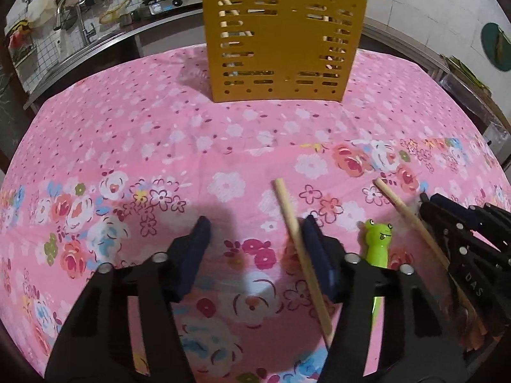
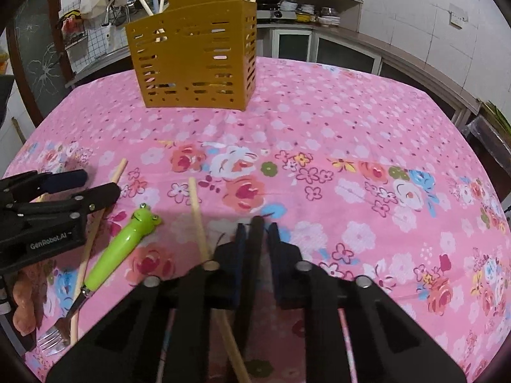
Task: Organize utensils
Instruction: 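Grasp a chopstick with the left tool while the right tool grasps another chopstick, then lift the chopstick with the left tool while the right tool carries its chopstick toward the holder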
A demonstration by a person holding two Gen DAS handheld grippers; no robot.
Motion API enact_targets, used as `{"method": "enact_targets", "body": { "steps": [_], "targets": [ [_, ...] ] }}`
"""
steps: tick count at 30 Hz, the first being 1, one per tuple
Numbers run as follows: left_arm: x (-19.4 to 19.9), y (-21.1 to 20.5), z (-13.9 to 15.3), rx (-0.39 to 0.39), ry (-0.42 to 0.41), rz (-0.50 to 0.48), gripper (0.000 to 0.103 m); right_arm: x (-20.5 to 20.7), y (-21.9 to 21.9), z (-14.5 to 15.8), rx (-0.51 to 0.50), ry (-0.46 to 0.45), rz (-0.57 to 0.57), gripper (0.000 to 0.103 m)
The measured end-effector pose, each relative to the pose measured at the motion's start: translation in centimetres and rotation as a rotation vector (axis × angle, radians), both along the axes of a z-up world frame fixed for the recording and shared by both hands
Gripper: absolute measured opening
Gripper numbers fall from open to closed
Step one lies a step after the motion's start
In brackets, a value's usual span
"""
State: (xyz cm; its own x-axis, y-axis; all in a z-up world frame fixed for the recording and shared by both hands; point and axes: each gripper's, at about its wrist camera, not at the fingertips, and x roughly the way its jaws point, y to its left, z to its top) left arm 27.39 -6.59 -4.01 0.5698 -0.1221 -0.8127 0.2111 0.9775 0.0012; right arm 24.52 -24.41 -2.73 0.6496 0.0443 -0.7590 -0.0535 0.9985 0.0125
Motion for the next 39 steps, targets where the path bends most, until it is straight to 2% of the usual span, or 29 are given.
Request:
{"method": "enact_targets", "body": {
  "steps": [2,6,9,11,13,14,20,27,39],
  "targets": [
    [0.0,-0.1,0.0,-0.006,0.001,-0.014,0.047,0.1,-0.1,0.0,0.008,0.002,0.003,0.011],
    [0.2,-0.2,0.1,-0.013,0.010,-0.026,0.043,0.7,-0.7,0.0,0.040,0.018,-0.003,0.010],
    [0.7,-0.4,0.2,-0.020,0.025,-0.034,0.036,1.3,-0.7,0.1,0.043,0.046,-0.002,0.011],
    [0.9,-0.6,0.3,-0.040,0.042,-0.045,0.023,1.7,-0.6,0.2,0.046,0.058,-0.007,0.011],
    [1.2,-1.0,0.3,-0.047,0.055,-0.051,0.018,2.0,-0.3,0.2,0.030,0.068,-0.011,0.010],
    [1.4,-1.2,0.3,-0.053,0.064,-0.061,0.010,2.2,-0.2,0.3,0.023,0.077,-0.014,0.010],
    [2.2,-1.5,0.3,-0.072,0.093,-0.069,0.009,3.1,-0.7,0.5,0.055,0.097,-0.018,0.009],
    [2.4,-1.0,1.3,-0.117,0.086,-0.063,0.008,2.6,-2.6,1.8,0.120,0.028,-0.060,0.009],
    [0.4,0.6,6.6,-0.148,-0.096,-0.060,0.008,0.7,-4.4,6.4,0.185,-0.171,-0.091,0.009]
  ]
}}
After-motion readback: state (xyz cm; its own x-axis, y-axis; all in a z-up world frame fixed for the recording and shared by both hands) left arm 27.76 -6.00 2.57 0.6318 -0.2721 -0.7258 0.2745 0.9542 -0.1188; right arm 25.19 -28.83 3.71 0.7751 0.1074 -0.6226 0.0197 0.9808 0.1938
